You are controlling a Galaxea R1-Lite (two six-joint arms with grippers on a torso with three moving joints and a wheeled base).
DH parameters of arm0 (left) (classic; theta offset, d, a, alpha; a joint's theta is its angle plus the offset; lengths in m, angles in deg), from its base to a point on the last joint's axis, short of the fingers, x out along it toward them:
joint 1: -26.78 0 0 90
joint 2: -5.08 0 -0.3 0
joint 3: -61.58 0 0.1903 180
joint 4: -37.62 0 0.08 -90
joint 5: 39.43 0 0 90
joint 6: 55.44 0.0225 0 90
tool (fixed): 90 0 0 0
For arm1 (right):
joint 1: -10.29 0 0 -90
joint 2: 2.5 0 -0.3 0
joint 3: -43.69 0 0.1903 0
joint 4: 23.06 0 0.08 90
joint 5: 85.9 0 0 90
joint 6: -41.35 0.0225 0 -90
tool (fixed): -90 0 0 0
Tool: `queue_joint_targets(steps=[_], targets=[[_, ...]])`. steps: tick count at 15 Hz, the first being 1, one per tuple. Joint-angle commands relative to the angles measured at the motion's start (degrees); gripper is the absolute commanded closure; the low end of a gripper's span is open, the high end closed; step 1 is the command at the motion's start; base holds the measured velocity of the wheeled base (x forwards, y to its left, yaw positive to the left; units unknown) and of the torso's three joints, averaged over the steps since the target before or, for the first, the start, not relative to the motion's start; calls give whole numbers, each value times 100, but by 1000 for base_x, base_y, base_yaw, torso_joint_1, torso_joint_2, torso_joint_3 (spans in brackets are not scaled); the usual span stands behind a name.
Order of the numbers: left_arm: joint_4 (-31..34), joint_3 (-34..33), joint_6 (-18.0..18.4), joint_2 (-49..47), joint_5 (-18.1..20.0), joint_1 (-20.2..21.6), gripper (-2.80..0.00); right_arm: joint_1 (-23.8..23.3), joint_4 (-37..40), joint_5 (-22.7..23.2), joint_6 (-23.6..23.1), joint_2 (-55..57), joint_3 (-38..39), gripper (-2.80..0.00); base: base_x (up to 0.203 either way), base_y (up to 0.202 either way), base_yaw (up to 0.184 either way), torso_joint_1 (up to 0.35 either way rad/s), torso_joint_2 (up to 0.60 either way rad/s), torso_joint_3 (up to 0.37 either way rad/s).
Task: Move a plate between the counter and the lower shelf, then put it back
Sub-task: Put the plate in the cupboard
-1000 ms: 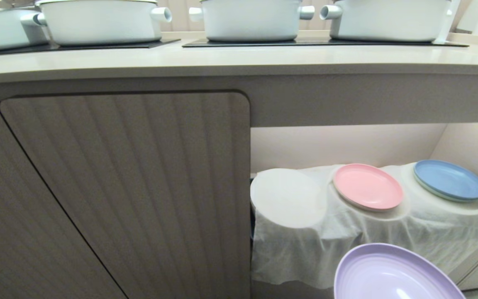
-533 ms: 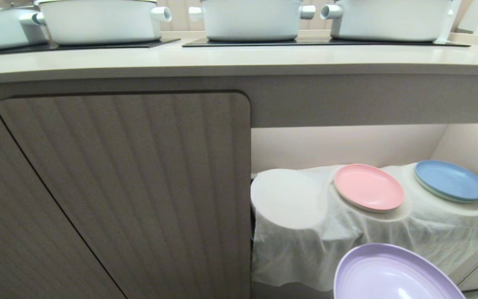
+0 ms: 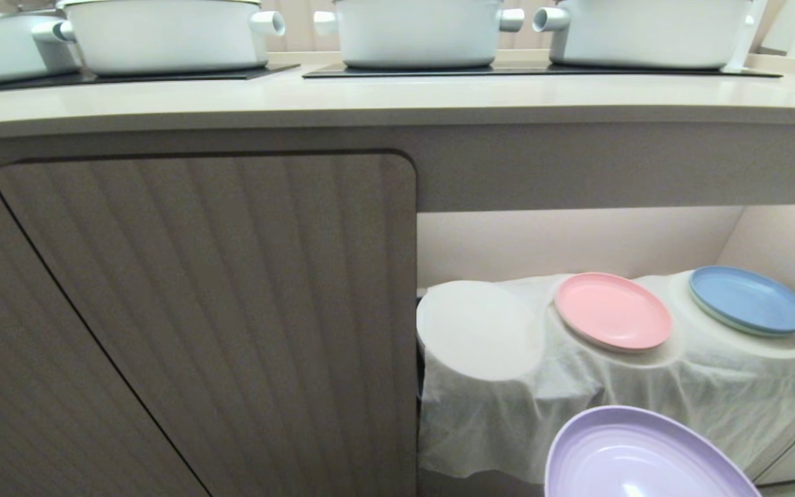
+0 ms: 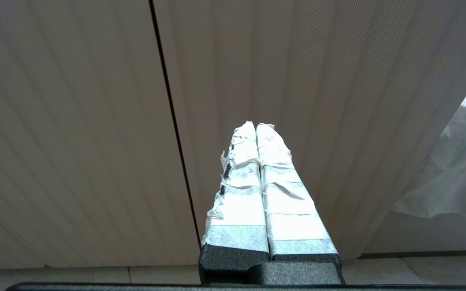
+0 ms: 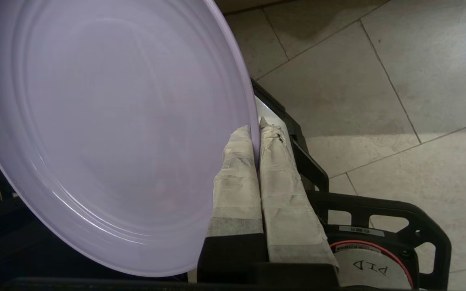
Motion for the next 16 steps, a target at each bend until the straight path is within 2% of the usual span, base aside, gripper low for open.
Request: queue_joint_targets(steps=[1,3,8,13,16], targets=[[0,0,0,2,-2,0,0,4,8,15,-48,221,-30,0,0,0,0,0,0,0],[0,0,0,2,-2,0,0,4,-21,32,-90,515,-133,0,0,0,0,0,0,0],[0,0,0,2,-2,0,0,4,-805,59,-96,1430,-210,0,0,0,0,0,0,0],[0,0,0,2,-2,0,0,334,-1694,53,-55,2483,-240,0,0,0,0,0,0,0],[0,0,0,2,-2,0,0,428,-2068,51,56,3078,-525,0,0,0,0,0,0,0]])
